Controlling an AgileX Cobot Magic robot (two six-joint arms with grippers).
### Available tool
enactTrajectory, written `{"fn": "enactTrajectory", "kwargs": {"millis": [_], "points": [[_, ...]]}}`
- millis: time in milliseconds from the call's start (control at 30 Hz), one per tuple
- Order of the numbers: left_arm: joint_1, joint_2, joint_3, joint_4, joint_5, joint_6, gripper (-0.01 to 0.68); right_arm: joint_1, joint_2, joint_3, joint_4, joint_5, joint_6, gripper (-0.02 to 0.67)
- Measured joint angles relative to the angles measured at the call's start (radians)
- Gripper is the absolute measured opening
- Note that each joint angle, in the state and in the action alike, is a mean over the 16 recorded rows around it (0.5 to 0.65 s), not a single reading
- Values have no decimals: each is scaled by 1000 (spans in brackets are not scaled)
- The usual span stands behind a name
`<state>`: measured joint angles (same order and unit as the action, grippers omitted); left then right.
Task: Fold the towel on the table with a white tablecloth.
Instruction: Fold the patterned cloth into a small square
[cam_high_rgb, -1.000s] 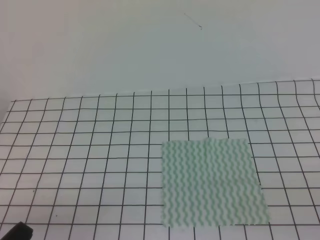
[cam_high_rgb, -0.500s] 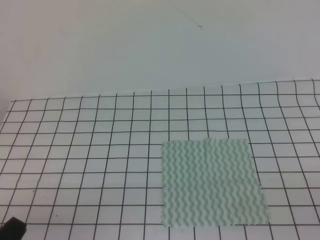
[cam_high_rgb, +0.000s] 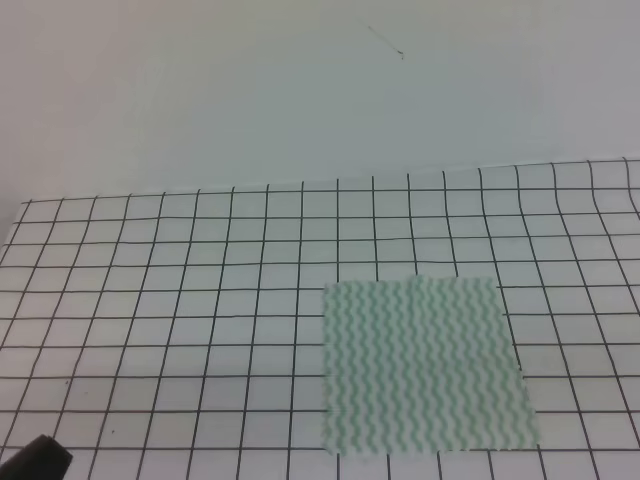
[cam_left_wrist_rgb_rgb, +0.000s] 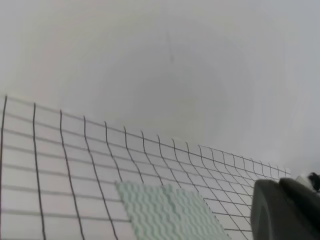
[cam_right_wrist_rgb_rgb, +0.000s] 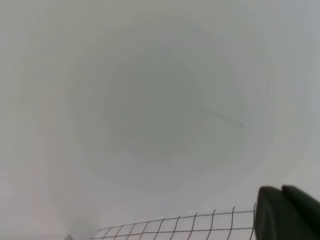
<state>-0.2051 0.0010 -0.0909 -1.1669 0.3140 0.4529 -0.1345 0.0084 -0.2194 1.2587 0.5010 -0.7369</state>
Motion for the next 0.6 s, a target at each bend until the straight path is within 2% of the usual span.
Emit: {"fn": "enactTrajectory", "kwargs": {"millis": [200,433,600], "points": [[0,70,-102,55,70,128,-2,0,117,-137,-122,135,7,-3],[0,235,-186,103,126,171,-2,0,352,-239,-255,301,35,2],[0,370,-210,80,159,224,-2,0,539,-267,-295,401,14,30]]}}
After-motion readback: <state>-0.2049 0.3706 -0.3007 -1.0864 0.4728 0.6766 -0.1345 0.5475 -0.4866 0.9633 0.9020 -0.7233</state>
